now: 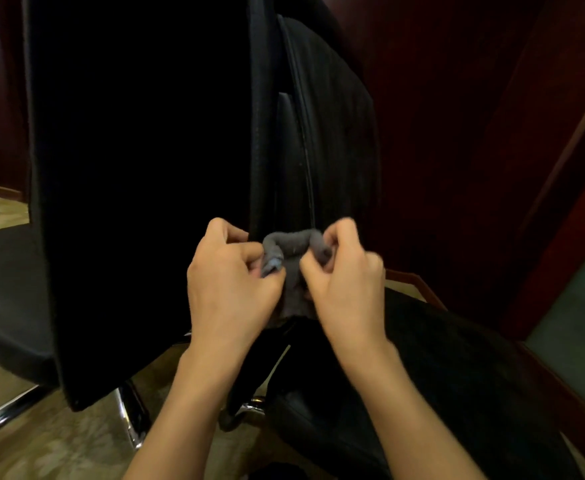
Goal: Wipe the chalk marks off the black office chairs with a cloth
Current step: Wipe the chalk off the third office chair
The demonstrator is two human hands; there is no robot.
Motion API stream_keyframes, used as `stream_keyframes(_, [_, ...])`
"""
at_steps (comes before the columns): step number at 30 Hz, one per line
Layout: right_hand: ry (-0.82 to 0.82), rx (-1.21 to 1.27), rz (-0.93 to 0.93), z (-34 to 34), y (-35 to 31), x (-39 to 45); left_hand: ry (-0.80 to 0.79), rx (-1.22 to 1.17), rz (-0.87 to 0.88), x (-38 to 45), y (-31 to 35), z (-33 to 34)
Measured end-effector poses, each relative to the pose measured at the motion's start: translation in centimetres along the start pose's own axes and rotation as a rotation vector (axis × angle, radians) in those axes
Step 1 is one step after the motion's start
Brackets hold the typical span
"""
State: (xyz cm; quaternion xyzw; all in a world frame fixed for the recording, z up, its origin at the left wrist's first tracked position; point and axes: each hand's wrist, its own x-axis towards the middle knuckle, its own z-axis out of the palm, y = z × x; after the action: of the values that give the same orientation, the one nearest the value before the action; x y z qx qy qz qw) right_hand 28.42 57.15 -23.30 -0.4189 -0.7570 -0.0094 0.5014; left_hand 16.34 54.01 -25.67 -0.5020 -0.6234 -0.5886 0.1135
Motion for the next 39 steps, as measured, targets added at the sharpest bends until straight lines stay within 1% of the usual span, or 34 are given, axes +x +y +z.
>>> stream_keyframes(3, [-0.043,0.022,0.095,1.2,0.7,-3.3,-0.055,-0.12,0.017,-1.3,-1.3,-0.1])
stream_keyframes(4, [-0.036,0.009,0.09,1.2,0.7,-3.6,-0.06,-0.146,0.022,-1.3,-1.7,0.0])
stream_keyframes(6, [0.044,-0.034,0.028,0.6,0.0,-2.0,-0.026,-0.182,0.039,-0.5,-2.1,0.0])
stream_keyframes(7, [0.088,-0.048,0.004,0.0,-0.6,-0.3,0.004,-0.175,0.047,0.0,-1.9,0.0])
stream_keyframes(8, [0.098,-0.064,-0.015,-0.8,-1.4,1.6,0.036,-0.142,0.048,0.5,-1.4,-0.1])
stream_keyframes(10, [0.036,-0.135,-0.056,-2.0,-2.6,4.5,0.081,-0.048,0.039,1.0,-0.5,0.1])
stream_keyframes(12, [0.018,-0.16,-0.082,-2.0,-2.2,4.7,0.086,-0.006,0.058,0.9,-0.2,0.4])
stream_keyframes(14, [0.092,-0.094,-0.059,-0.9,-0.4,2.3,0.05,-0.043,0.088,0.3,-0.9,0.8])
stream_keyframes(16, [0.153,-0.002,-0.001,0.9,1.4,-1.2,-0.025,-0.101,0.132,-0.7,-2.6,1.0])
stream_keyframes(19, [0.129,0.14,0.151,4.1,2.8,-6.3,-0.162,-0.122,0.246,-2.3,-5.4,0.5])
stream_keyframes(22, [0.122,0.162,0.274,7.6,3.4,-10.0,-0.221,-0.111,0.322,-3.7,-7.7,0.7])
stream_keyframes(24, [0.13,0.175,0.377,9.3,3.5,-11.2,-0.246,-0.13,0.281,-5.0,-8.6,1.3])
stream_keyframes(26, [0.118,0.17,0.441,10.4,3.6,-11.5,-0.246,-0.16,0.22,-6.1,-9.5,2.1])
stream_keyframes(30, [-0.016,0.151,0.528,11.6,3.6,-11.3,-0.198,-0.203,0.099,-6.3,-10.1,2.9])
stream_keyframes(32, [-0.039,0.19,0.576,11.7,3.4,-11.0,-0.186,-0.208,0.094,-5.9,-10.2,2.9])
stream_keyframes(36, [0.022,0.232,0.605,11.1,3.3,-9.5,-0.161,-0.219,0.128,-5.1,-9.9,2.1])
stream_keyframes(39, [0.096,0.271,0.589,9.4,3.0,-9.0,-0.133,-0.192,0.107,-5.1,-8.8,1.7])
